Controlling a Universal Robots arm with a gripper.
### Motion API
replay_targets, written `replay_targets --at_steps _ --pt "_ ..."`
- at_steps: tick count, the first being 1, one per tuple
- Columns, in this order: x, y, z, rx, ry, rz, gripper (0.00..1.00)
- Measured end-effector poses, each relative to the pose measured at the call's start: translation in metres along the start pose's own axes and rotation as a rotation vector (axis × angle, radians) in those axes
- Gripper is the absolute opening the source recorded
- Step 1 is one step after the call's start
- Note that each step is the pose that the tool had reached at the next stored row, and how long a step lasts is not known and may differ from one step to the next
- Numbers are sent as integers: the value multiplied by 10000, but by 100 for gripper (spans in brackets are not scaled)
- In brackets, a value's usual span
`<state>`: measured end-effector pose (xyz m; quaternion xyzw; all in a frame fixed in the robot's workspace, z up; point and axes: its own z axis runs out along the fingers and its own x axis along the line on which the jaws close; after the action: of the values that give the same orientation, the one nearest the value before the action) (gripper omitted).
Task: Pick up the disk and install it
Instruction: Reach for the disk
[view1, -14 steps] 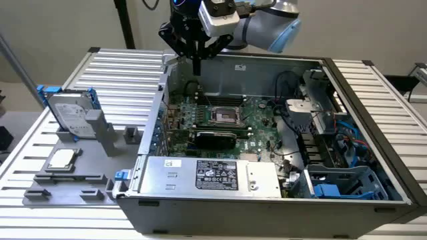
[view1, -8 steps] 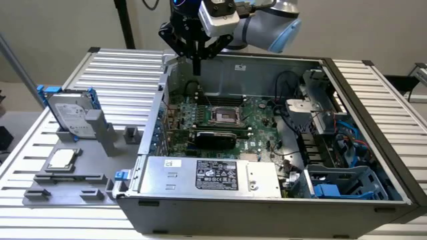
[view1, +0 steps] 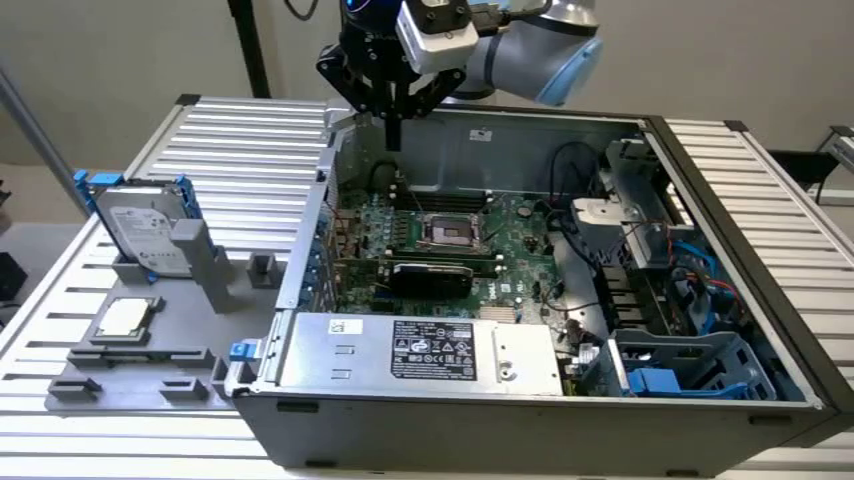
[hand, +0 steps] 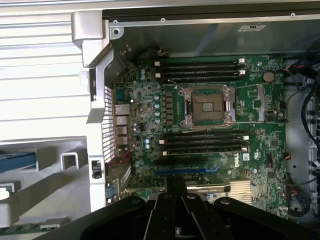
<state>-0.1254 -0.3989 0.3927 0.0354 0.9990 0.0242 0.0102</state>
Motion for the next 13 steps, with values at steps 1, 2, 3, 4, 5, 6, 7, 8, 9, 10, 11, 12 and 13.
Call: replay_targets --at_steps 1,2,3,4,5,6,7,8,9,10,11,12,13 --pt "44 -4 0 -10 -1 -1 11" --pt "89 -7 -1 -15 -1 -1 11" --pt "134 -10 -2 -15 -1 0 11" --pt "180 -14 -3 -15 -1 -1 11" --pt "225 -17 -4 -15 -1 0 11" --pt "269 -20 -5 -15 -1 0 11" --pt "314 -23 -6 -15 -1 0 11" --pt "358 -26 -7 -15 -1 -2 11" --pt "407 -30 -8 -15 -1 -1 11" --pt "452 -33 -8 -15 -1 0 11" --pt "497 -36 -9 -15 -1 -1 11" --pt "542 -39 -10 -16 -1 -1 11" --pt "587 -43 -11 -15 -1 -1 11"
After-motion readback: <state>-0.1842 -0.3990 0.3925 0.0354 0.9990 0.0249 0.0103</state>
